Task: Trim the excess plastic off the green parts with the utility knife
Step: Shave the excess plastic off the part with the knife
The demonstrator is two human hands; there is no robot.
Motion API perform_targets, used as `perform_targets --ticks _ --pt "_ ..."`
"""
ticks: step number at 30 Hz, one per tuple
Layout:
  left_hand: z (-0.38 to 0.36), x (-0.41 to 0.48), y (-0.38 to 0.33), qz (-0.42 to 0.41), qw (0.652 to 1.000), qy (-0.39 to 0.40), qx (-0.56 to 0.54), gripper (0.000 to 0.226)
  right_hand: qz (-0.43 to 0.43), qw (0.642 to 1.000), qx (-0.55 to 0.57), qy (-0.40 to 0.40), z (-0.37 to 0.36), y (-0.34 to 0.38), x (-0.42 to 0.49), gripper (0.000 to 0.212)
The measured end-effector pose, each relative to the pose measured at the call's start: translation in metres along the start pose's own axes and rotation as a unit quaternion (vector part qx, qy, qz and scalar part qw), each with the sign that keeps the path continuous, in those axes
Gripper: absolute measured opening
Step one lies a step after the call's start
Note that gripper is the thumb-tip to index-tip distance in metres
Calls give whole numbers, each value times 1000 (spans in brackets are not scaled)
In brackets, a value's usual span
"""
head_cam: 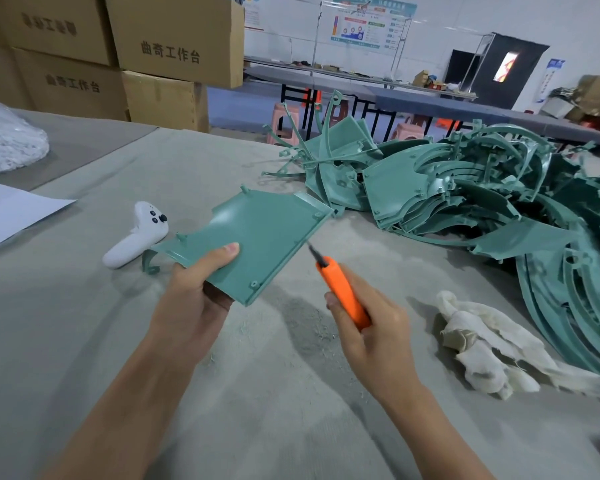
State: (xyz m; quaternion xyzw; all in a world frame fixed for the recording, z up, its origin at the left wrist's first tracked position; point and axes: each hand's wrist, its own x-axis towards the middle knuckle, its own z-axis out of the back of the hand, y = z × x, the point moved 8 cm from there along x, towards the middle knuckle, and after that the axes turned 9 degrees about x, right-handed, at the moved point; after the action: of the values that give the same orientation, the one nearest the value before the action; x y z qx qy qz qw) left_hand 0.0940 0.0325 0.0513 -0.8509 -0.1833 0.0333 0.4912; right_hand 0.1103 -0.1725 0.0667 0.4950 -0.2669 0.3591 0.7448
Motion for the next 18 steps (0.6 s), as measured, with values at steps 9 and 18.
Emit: perform_targets --ticks 9,18 --pt "-3 -2 1 -1 1000 10 11 32 -34 998 3 -44 10 -12 8 31" --pt "-4 -1 0 -5 1000 24 15 33 -60 995 49 -57 9 -17 8 21"
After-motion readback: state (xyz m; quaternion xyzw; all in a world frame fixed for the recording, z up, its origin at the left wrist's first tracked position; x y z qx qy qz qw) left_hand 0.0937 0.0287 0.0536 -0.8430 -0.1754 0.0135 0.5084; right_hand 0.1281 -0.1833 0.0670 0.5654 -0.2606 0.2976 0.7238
